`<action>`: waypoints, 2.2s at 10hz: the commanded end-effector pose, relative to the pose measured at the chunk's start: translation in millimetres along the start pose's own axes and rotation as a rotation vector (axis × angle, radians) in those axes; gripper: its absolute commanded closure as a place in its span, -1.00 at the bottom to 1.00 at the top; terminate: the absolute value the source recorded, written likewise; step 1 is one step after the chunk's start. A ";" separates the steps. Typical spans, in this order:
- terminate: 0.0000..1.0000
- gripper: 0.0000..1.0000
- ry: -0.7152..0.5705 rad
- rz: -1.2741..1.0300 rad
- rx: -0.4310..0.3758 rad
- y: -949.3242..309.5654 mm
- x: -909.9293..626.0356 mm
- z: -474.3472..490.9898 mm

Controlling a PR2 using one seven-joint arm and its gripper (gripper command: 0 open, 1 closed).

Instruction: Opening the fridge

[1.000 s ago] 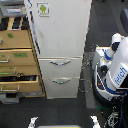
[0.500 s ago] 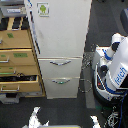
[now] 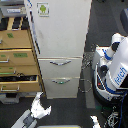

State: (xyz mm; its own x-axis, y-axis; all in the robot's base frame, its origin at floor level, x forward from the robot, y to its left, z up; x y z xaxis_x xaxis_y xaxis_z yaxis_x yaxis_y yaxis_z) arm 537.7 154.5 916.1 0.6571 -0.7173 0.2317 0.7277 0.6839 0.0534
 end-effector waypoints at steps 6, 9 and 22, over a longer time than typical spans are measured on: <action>-1.00 -1.00 0.051 0.216 0.137 149.8 96.9 50.1; -1.00 -1.00 0.085 0.346 0.089 198.5 120.3 50.5; -1.00 -1.00 0.203 0.622 0.132 308.2 176.9 62.4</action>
State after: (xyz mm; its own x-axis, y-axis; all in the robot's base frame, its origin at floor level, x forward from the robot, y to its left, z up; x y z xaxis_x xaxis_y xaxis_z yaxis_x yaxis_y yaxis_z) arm 842.1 243.3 1020.7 0.9677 -0.2347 0.0914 0.2273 0.9701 0.0846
